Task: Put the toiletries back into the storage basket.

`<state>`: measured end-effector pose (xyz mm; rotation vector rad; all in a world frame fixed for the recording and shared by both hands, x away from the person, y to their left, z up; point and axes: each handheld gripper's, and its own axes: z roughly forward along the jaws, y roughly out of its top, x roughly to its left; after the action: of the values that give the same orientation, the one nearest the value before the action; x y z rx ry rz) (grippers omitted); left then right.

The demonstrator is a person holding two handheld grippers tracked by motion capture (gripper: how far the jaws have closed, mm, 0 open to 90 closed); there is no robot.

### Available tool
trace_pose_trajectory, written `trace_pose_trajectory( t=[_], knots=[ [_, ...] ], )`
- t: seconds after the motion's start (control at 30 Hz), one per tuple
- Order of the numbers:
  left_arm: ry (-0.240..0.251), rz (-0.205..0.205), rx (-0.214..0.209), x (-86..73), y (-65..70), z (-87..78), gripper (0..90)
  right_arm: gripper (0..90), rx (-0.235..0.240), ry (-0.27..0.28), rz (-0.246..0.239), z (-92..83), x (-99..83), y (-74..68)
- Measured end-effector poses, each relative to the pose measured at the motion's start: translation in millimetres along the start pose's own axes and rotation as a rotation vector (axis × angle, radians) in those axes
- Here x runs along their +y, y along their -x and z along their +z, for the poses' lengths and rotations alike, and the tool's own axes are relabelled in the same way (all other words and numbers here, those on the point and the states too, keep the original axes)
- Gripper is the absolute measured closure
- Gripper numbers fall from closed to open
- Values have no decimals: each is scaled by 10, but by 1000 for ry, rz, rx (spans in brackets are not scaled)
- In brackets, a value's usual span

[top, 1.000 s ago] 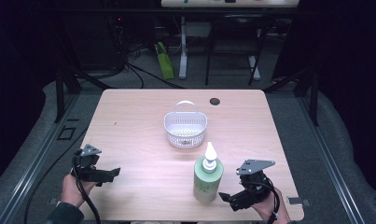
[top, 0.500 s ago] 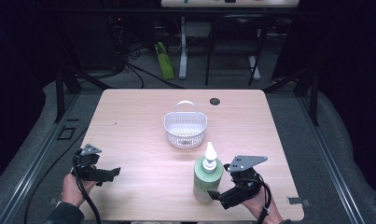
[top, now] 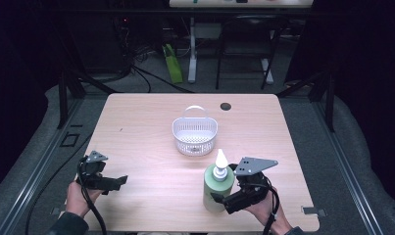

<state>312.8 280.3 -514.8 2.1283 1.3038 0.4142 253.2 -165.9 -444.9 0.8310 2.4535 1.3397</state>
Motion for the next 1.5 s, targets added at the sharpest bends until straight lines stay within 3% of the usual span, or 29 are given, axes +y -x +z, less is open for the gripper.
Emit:
trace_pose_trajectory(
  t=[0.2,0.3,0.57,0.87,1.3,1.5],
  knots=[
    [-10,4,-7,8,7,13,0,15,-34,52,-6,-18,101,-12],
    [-8,2,-6,9,6,10,0,125,-44,92,-13,-10,148,-29],
    [-9,2,-7,3,-5,10,0,308,-68,179,-32,-45,218,-72],
    [-13,-3,-9,3,-4,13,0,478,-51,259,-16,-133,211,-59],
    [-21,-3,-6,-6,-9,12,0,587,-16,303,3,-176,192,-44],
    [-23,-3,-2,-8,-6,17,0,637,-27,317,-7,-197,195,-57]
  ],
)
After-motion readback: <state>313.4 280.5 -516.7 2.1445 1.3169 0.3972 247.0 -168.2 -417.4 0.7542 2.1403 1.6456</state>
